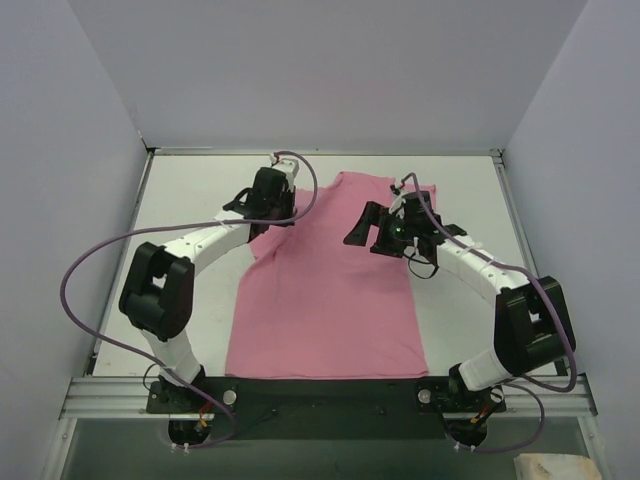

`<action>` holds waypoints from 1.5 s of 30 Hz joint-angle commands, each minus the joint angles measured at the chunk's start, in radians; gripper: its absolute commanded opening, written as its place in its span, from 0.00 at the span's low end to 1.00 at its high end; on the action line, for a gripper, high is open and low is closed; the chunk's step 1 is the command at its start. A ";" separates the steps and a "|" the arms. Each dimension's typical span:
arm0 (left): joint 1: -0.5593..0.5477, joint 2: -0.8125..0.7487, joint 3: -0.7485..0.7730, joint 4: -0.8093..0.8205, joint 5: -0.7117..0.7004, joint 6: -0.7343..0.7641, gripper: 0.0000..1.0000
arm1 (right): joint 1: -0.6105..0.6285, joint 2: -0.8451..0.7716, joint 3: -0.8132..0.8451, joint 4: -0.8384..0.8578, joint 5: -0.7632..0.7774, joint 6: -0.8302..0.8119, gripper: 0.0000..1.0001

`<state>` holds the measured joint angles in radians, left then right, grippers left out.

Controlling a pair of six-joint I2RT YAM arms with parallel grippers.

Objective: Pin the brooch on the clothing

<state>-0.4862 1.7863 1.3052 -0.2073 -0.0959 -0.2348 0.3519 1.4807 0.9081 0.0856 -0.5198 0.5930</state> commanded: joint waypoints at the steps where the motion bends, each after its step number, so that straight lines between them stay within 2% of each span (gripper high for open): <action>1: 0.012 -0.093 -0.052 0.157 0.107 -0.032 0.00 | 0.030 0.053 0.081 0.016 -0.019 -0.006 0.98; 9: 0.021 -0.136 -0.138 0.253 0.249 -0.066 0.00 | 0.053 0.133 0.173 0.052 -0.060 0.037 0.90; 17: 0.026 -0.176 -0.185 0.324 0.354 -0.092 0.00 | 0.056 0.145 0.221 0.071 -0.071 0.060 0.87; 34: 0.028 -0.241 -0.210 0.327 0.404 -0.107 0.00 | 0.068 0.154 0.239 0.080 -0.074 0.068 0.85; 45: 0.028 -0.272 -0.222 0.344 0.446 -0.103 0.00 | 0.070 0.179 0.267 0.117 -0.109 0.110 0.79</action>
<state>-0.4637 1.5707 1.0832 0.0658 0.3058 -0.3374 0.4141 1.6348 1.1194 0.1558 -0.5957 0.6807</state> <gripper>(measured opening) 0.029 0.798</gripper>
